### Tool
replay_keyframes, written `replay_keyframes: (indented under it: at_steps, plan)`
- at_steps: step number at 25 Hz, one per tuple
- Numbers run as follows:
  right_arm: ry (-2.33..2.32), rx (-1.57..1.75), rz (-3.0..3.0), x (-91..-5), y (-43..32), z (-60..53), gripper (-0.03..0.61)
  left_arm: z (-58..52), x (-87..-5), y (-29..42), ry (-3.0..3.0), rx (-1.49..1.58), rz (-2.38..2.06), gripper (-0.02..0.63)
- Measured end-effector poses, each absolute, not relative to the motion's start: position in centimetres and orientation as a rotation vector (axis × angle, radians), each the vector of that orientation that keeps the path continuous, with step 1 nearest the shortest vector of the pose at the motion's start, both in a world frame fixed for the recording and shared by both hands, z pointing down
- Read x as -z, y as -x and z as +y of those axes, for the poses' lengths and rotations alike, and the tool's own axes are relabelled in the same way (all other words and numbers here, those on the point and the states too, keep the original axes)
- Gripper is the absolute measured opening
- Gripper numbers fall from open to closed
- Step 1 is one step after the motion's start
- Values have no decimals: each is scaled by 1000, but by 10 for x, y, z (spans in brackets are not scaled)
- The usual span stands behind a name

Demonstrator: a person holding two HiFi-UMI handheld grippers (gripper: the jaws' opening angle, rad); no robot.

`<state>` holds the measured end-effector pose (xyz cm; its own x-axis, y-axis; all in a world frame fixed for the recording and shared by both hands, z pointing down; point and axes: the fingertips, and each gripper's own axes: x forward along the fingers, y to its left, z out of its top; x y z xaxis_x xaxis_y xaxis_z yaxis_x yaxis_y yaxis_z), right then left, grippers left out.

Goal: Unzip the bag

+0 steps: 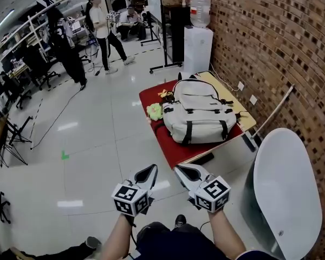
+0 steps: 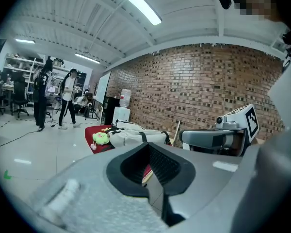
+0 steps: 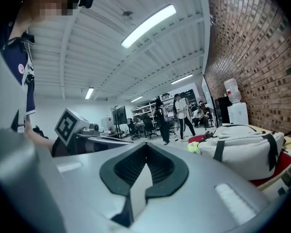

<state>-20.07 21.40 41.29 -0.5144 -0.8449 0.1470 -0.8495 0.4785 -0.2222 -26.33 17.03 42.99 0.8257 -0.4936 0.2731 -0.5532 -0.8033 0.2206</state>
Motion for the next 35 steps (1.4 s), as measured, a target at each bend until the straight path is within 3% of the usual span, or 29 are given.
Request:
replay_keyframes:
  at_steps: [14,32,35]
  plan:
    - [-1620,-299,-2472,-409,64,82,6,10,-442,139,-2728,-255,-682,3]
    - [-1233,-215,-2384,-448,-13,-135,6,-154,-489,63,-2644,-423,-727,3]
    - [-1128,-219,-2398,-468,-25,-166,66,-167,-493,45,-2623,-441,-778,3]
